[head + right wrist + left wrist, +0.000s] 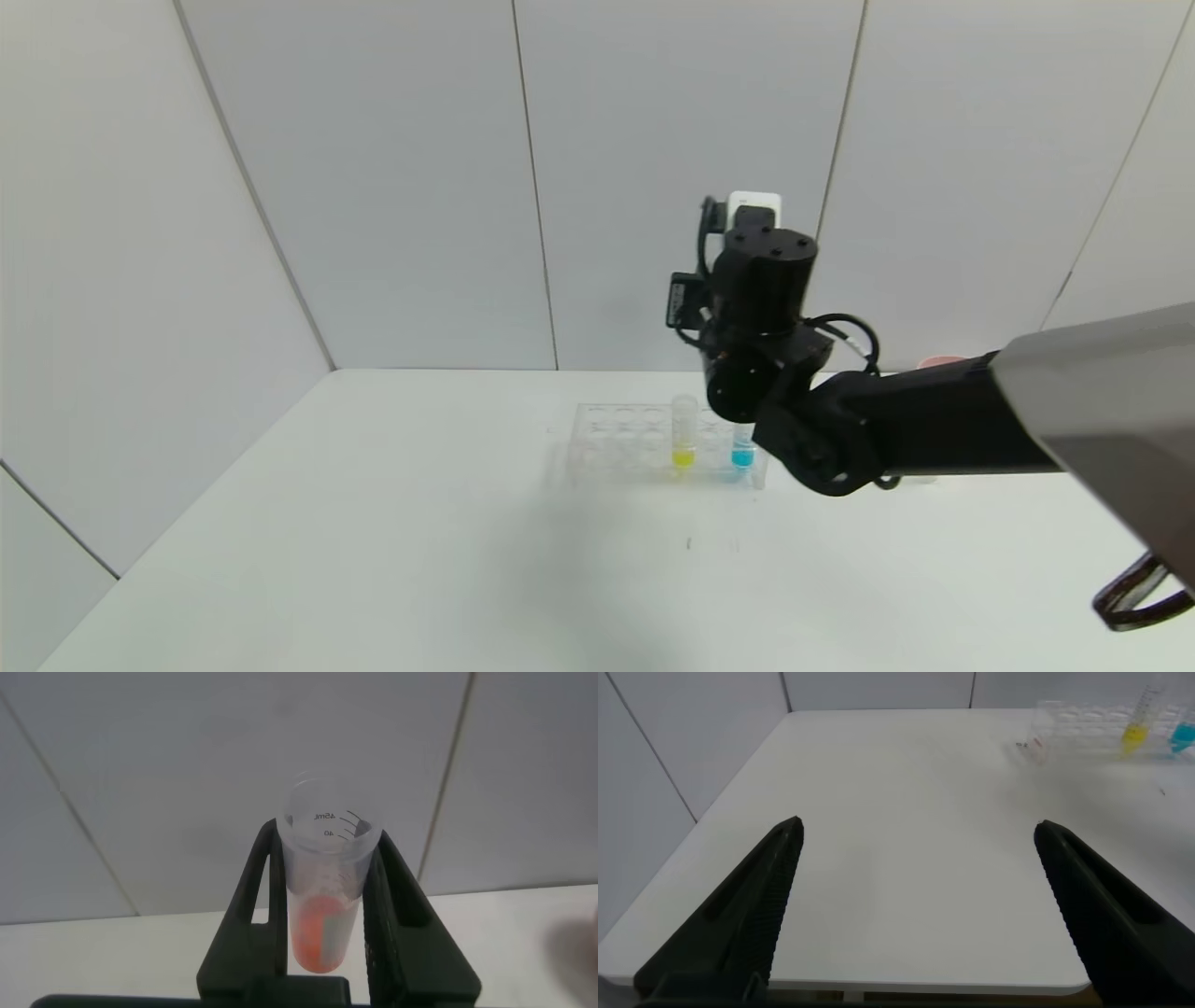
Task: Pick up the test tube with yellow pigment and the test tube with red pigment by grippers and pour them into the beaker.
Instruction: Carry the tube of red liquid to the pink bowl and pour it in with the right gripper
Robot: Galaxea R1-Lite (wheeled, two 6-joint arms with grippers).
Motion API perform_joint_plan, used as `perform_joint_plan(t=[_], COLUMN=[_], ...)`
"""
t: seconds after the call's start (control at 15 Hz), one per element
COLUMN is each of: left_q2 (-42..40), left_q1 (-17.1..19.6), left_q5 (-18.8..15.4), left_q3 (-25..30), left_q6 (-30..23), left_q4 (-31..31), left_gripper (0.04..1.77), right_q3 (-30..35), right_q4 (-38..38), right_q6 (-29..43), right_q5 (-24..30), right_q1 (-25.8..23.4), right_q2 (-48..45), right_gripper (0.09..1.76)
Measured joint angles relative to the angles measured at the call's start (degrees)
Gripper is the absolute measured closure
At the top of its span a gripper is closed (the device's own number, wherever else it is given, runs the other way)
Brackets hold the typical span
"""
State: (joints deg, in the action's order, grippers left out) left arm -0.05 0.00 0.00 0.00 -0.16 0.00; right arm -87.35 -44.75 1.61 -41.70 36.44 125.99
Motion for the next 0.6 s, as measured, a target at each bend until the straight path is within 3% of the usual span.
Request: perform_joint_plan(t=[0.2, 0.6], left_q2=[0.00, 0.00], left_q1=[0.00, 0.00], left_q5=[0.00, 0.00], left_q3=[0.00, 0.00], left_q6=[0.00, 0.00], left_q4=[0.00, 0.00], left_gripper=[0.05, 0.05], right_q3=[9.84, 29.93], right_q4=[-0.18, -6.02], right_q6=[-0.33, -0.39], right_q5=[6.34, 27.06], right_q1=[-8.69, -30.93], right_q2=[-6.78, -18.54], right_gripper=[1.33, 1.33])
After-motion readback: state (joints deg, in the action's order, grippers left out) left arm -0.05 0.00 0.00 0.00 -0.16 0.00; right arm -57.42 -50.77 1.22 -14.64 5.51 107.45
